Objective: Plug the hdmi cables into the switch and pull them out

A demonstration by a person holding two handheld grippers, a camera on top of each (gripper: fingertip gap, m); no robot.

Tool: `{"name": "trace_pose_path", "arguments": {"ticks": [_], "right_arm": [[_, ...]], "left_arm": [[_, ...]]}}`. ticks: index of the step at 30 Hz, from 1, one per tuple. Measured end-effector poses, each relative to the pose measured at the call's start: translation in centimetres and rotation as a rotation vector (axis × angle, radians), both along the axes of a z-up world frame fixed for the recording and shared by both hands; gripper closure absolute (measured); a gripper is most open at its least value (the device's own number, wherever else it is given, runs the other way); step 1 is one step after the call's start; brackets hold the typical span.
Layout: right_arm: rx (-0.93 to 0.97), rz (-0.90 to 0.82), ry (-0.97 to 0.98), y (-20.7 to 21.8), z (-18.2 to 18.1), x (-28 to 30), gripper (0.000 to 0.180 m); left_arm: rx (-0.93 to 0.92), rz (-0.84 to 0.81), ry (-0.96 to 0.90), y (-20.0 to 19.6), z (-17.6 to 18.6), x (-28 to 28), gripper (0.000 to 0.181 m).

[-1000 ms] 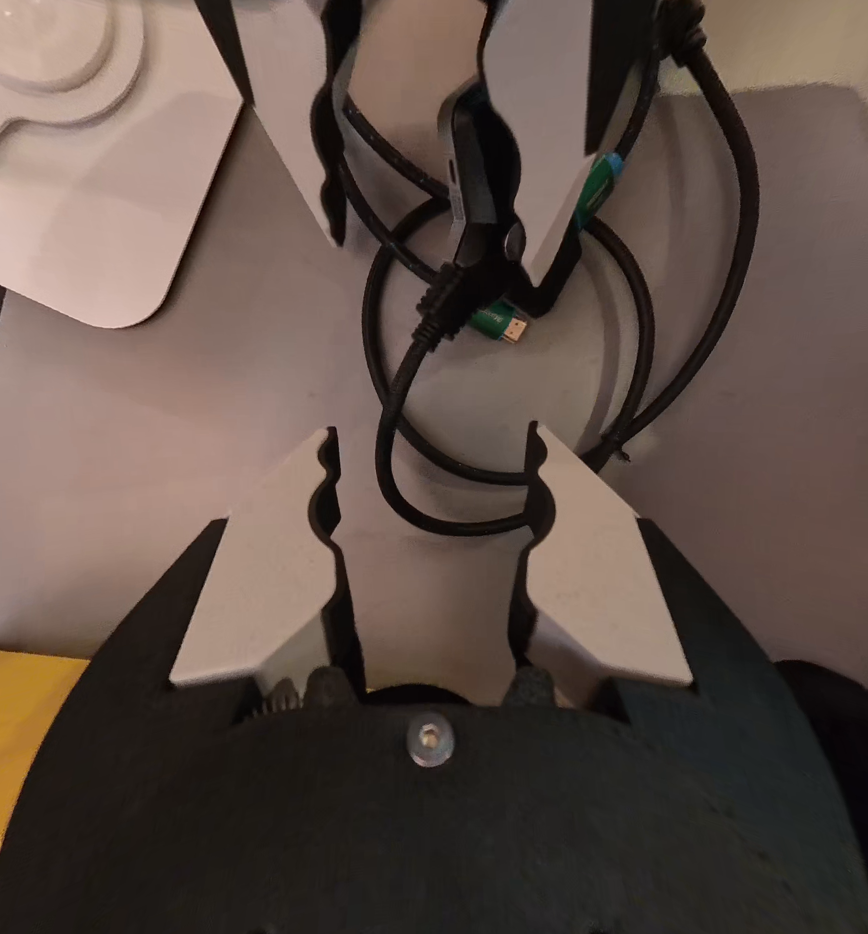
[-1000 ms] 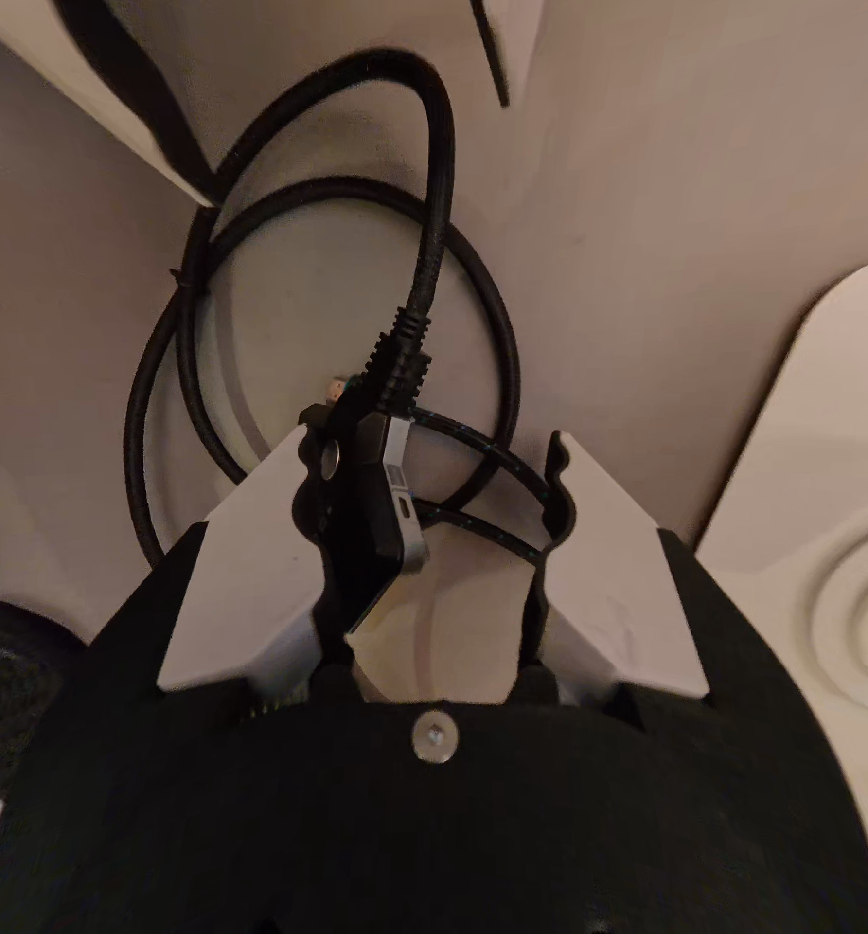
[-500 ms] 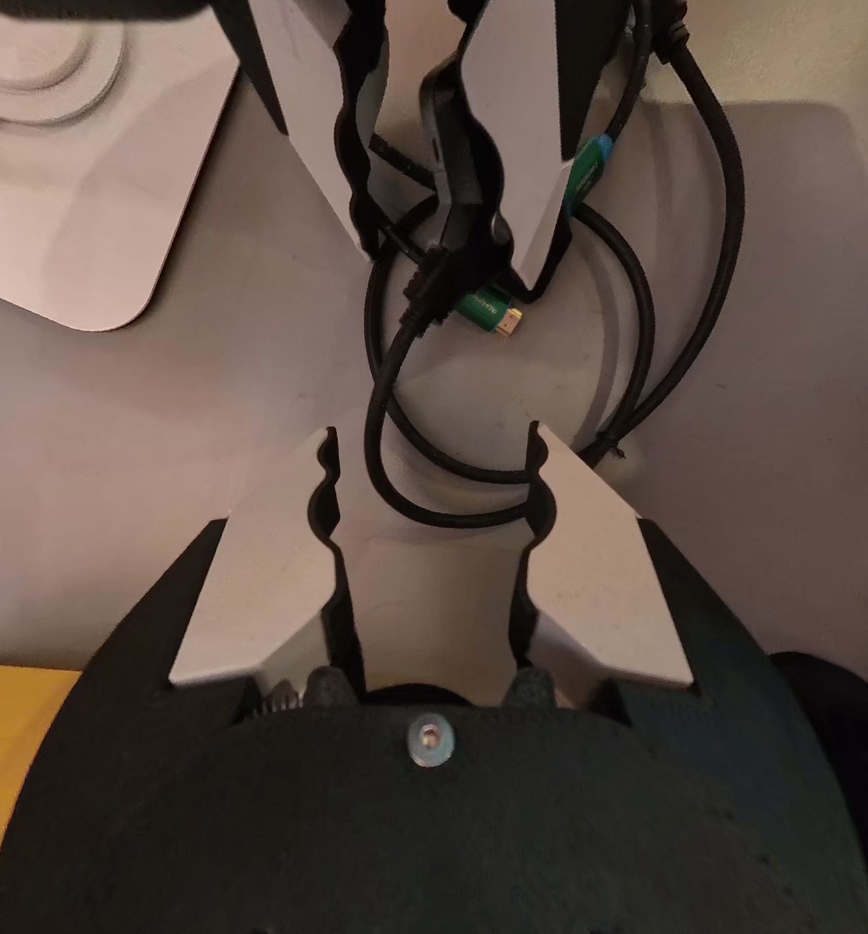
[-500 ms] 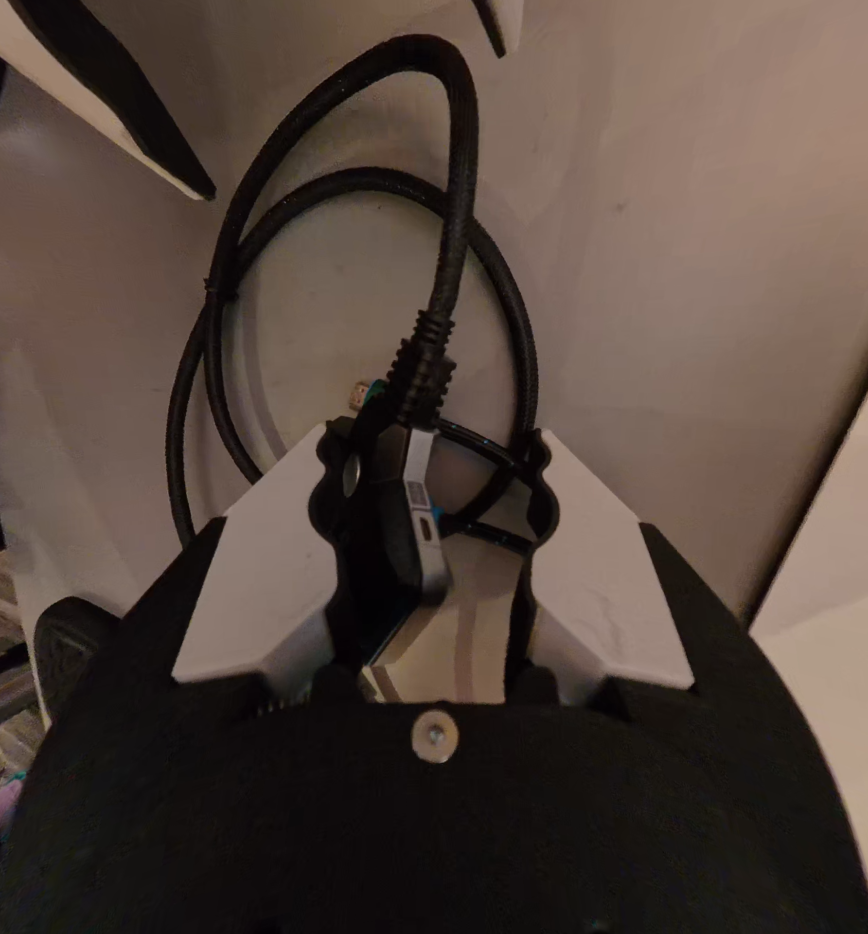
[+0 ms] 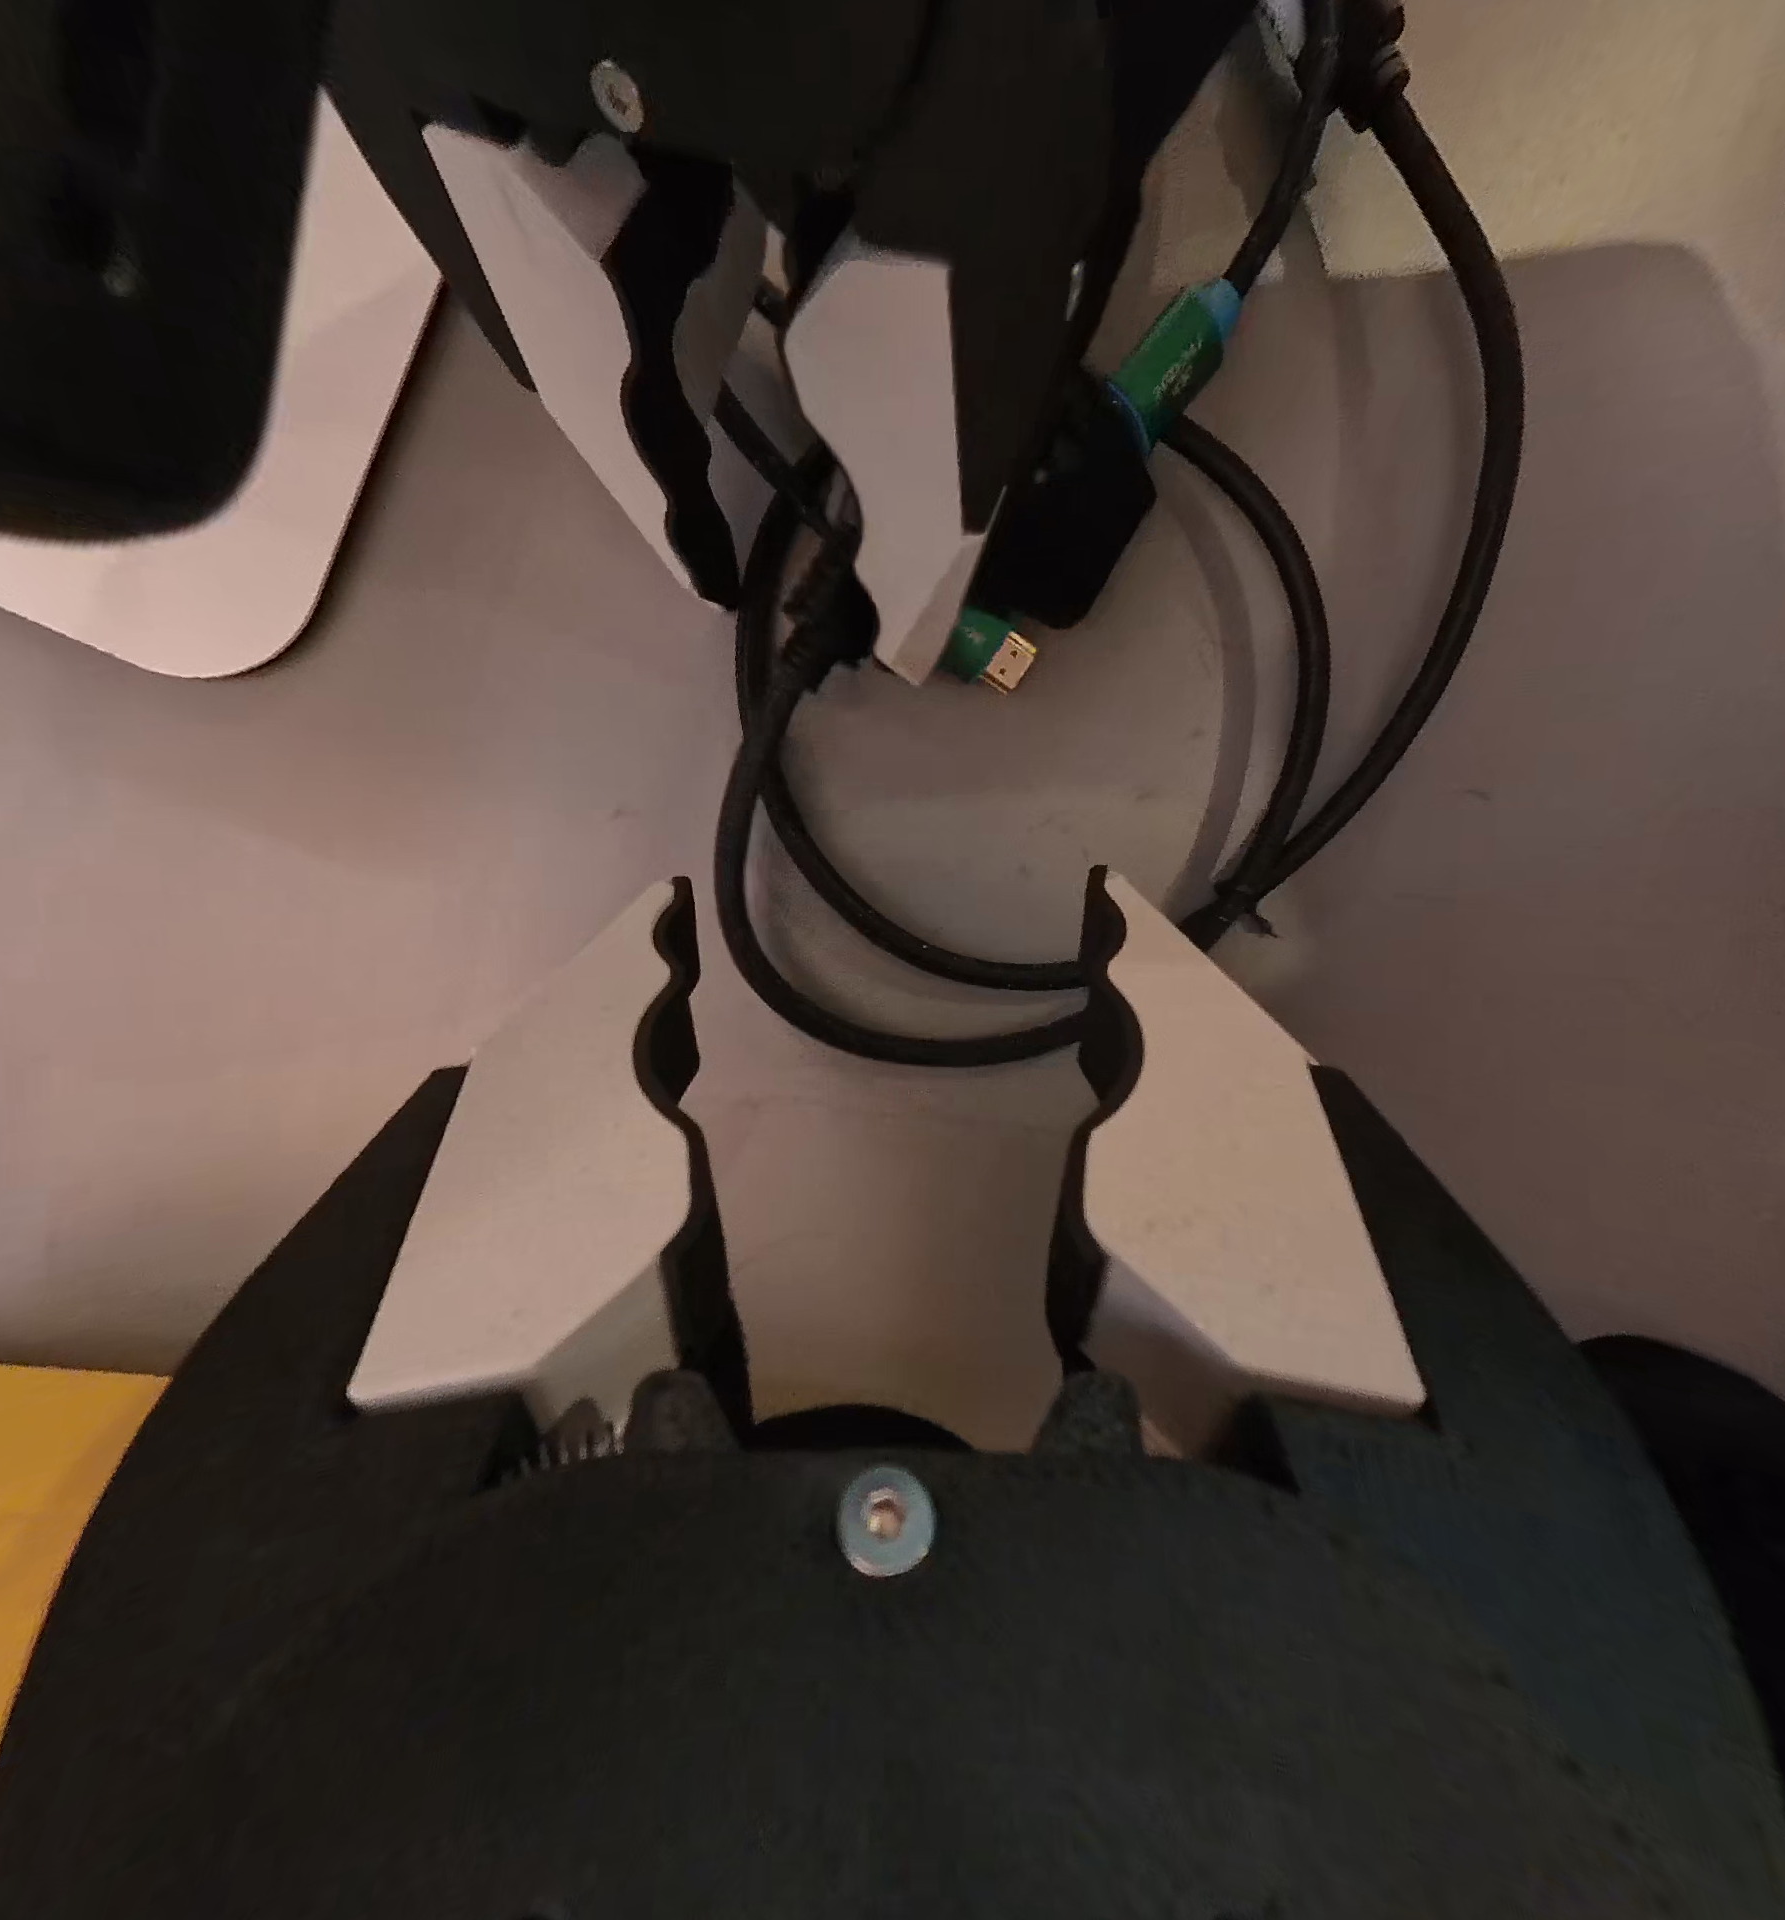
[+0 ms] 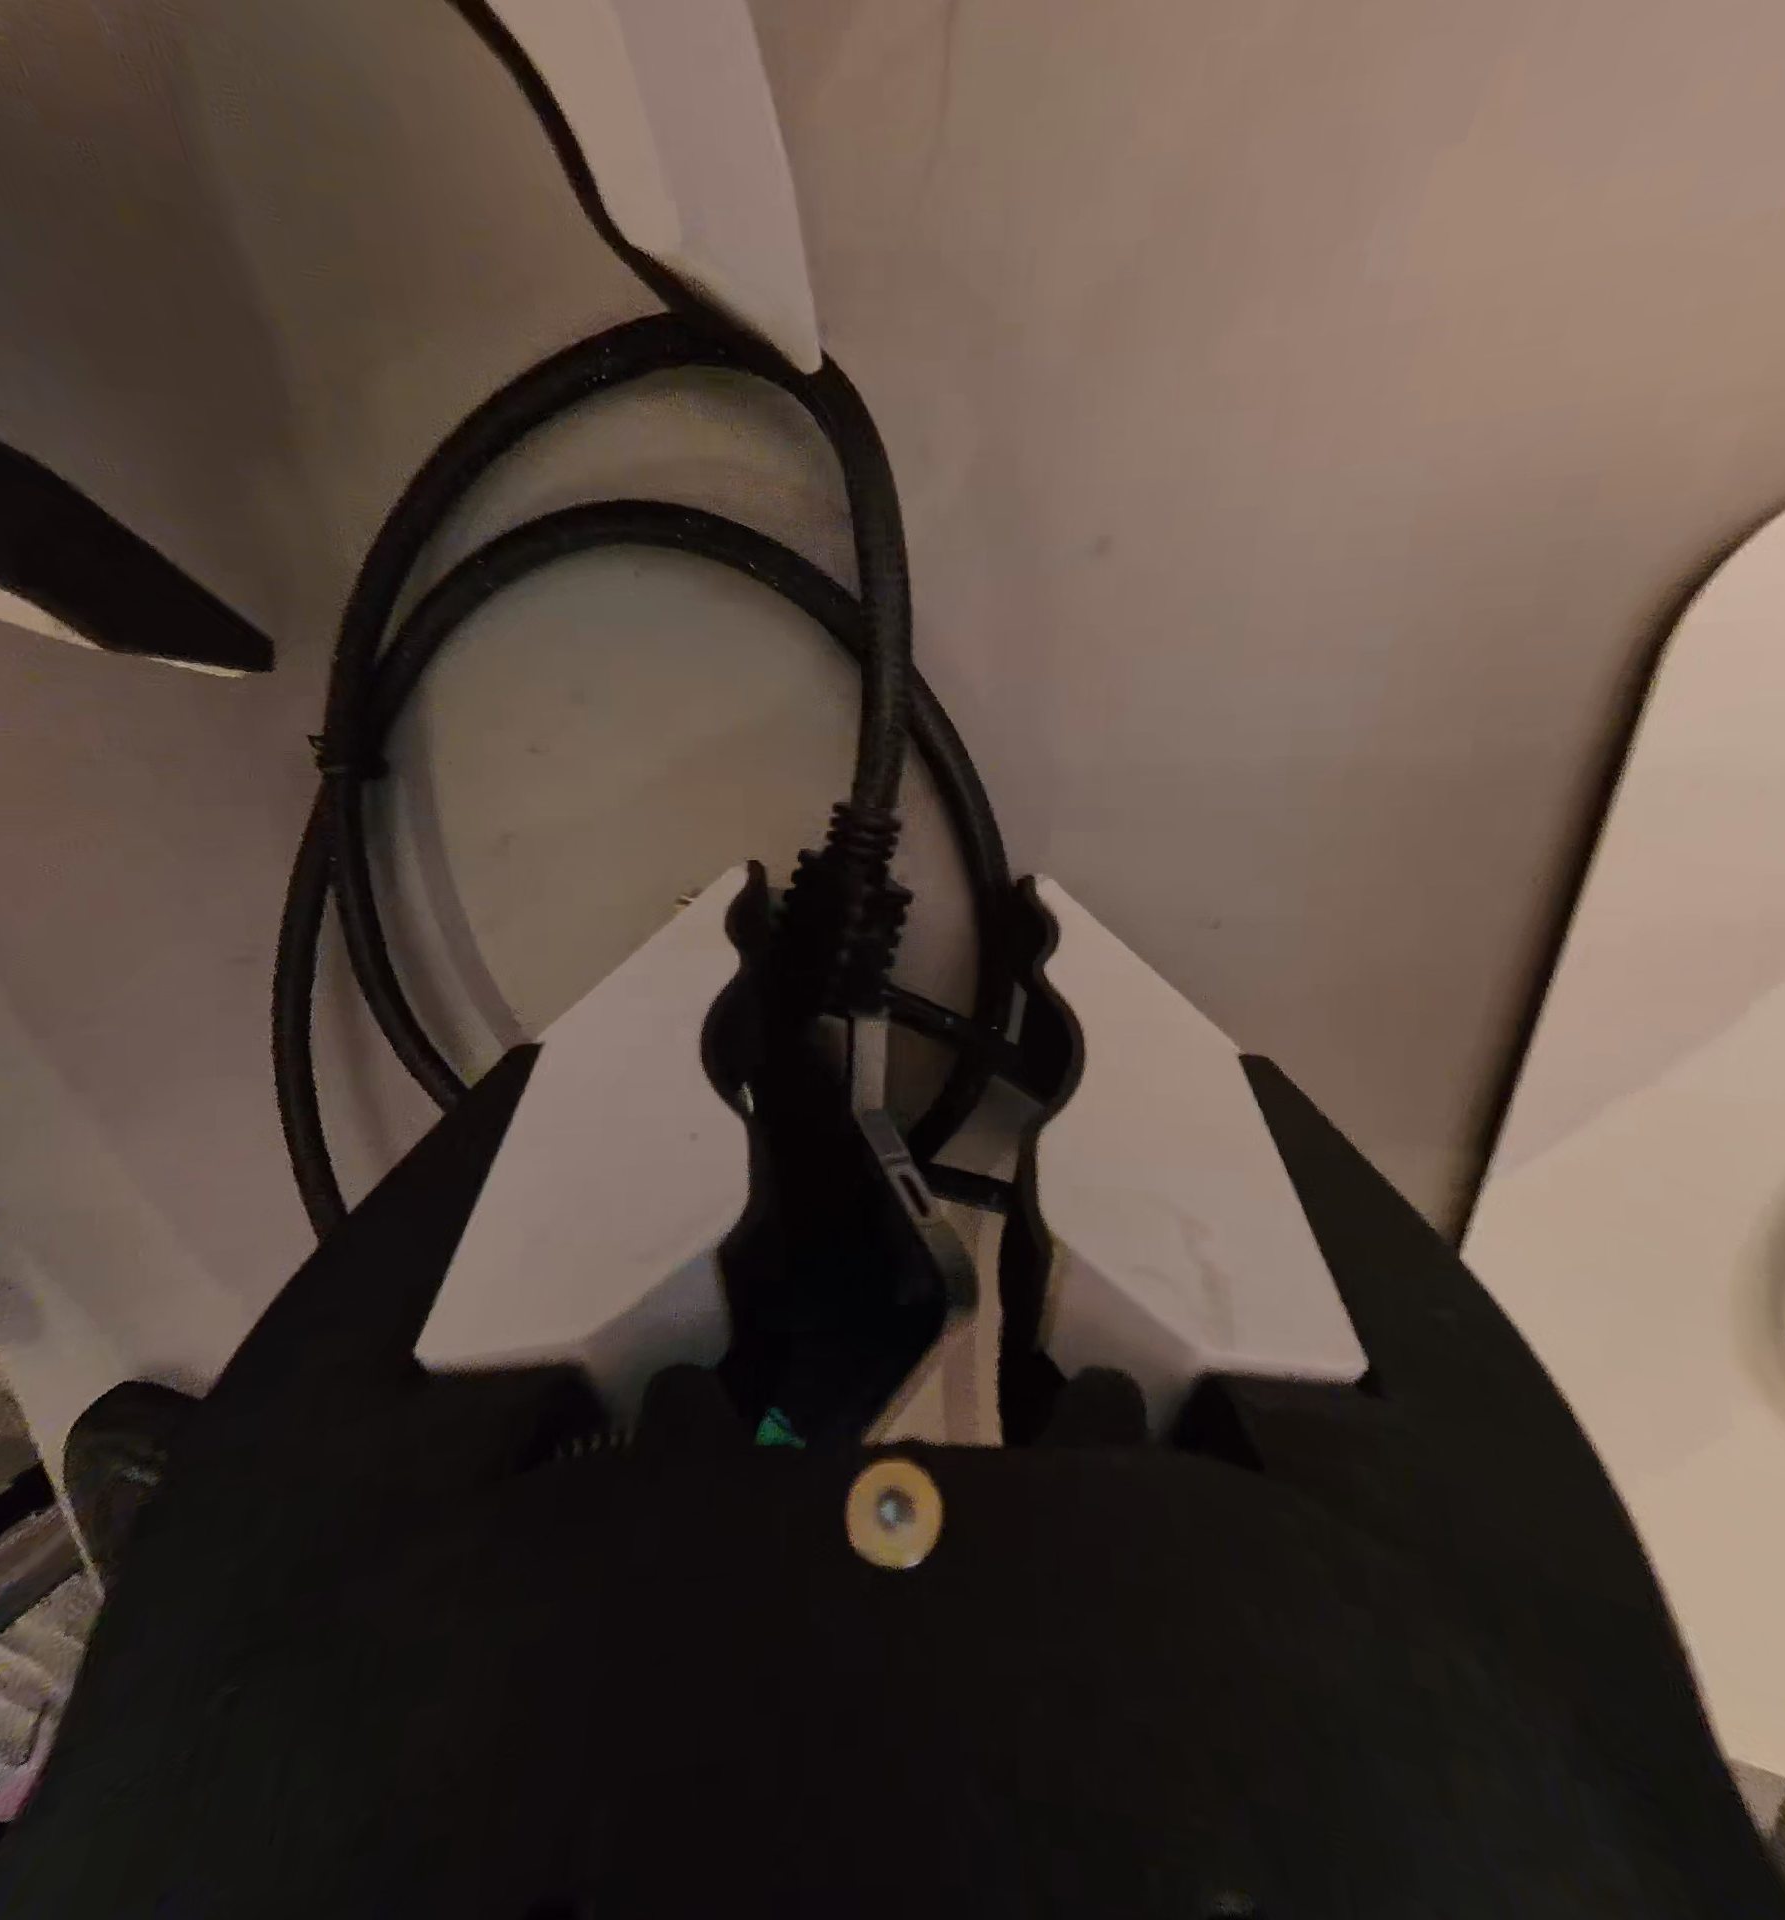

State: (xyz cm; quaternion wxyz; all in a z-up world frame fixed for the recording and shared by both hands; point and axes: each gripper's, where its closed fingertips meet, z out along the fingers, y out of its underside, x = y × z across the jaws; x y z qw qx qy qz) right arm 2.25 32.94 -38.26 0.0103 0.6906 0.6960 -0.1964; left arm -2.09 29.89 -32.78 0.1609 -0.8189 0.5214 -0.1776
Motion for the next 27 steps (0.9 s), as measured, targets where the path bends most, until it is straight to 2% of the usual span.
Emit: {"name": "trace_pose_path", "arguments": {"ticks": [4, 8, 15, 18, 25, 27], "right_arm": [[0.069, 0.010, -0.017, 0.5, -0.2, 0.0, 0.146], [0.109, 0.018, -0.035, 0.5, -0.3, 0.0, 0.146], [0.055, -0.043, -0.048, 0.3, -0.1, -0.3, 0.137], [0.112, -0.010, -0.069, 0.6, -0.3, -0.6, 0.132], [0.245, 0.049, -0.155, 1.8, -0.7, -0.6, 0.156], [0.262, 0.059, -0.161, 1.8, -0.7, -0.5, 0.156]], "left_arm": [[0.002, 0.004, -0.003, 0.0, 0.1, -0.2, 0.109], [0.006, 0.006, -0.009, 0.0, 0.4, -0.3, 0.109], [0.016, 0.024, -0.019, 0.1, 0.8, -0.9, 0.108], [0.016, 0.029, -0.026, 0.2, 0.9, -1.1, 0.109], [0.020, 0.019, -0.021, 0.1, 0.9, -0.9, 0.109], [0.021, 0.016, -0.022, 0.1, 1.0, -0.8, 0.109]]}}
